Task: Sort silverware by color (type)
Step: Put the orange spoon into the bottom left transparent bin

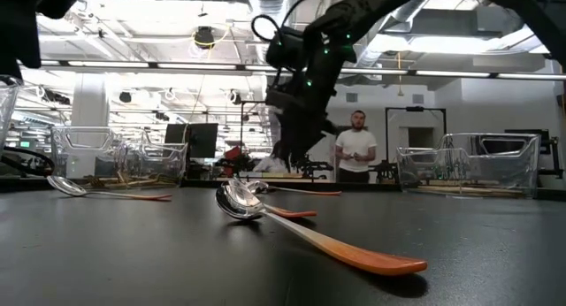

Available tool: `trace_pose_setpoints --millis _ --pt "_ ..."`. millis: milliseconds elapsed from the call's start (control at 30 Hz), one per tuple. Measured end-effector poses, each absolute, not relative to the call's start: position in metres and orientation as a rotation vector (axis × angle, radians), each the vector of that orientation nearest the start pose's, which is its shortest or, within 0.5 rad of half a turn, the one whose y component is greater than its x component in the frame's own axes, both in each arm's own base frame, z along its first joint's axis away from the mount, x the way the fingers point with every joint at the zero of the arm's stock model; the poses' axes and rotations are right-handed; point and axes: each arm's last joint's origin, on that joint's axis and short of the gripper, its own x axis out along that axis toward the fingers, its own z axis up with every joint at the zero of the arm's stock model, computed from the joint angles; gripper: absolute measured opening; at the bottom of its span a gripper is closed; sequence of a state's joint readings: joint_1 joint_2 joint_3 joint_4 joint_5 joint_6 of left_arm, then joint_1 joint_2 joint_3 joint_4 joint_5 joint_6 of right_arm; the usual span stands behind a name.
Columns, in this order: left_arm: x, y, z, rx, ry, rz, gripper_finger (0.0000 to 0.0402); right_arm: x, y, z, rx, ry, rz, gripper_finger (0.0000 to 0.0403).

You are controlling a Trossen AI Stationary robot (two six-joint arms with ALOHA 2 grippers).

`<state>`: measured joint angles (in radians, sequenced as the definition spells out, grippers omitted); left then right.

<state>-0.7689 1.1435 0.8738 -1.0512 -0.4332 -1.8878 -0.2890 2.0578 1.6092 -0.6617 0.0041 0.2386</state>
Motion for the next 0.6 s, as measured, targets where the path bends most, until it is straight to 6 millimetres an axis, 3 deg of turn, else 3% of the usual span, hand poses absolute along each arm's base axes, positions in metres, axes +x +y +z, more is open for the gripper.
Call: trace_pose_setpoints --millis 233,600 --pt "0.144 -0.121 0.246 -0.955 0.879 0.724 0.0150 0.414 -0.145 0.185 0.171 1.109 -0.260 0.0178" --pt "0.146 -0.123 0.246 -1.008 0.870 0.717 0.0150 0.423 -0.146 0.150 0.090 1.165 -0.199 0.0173"
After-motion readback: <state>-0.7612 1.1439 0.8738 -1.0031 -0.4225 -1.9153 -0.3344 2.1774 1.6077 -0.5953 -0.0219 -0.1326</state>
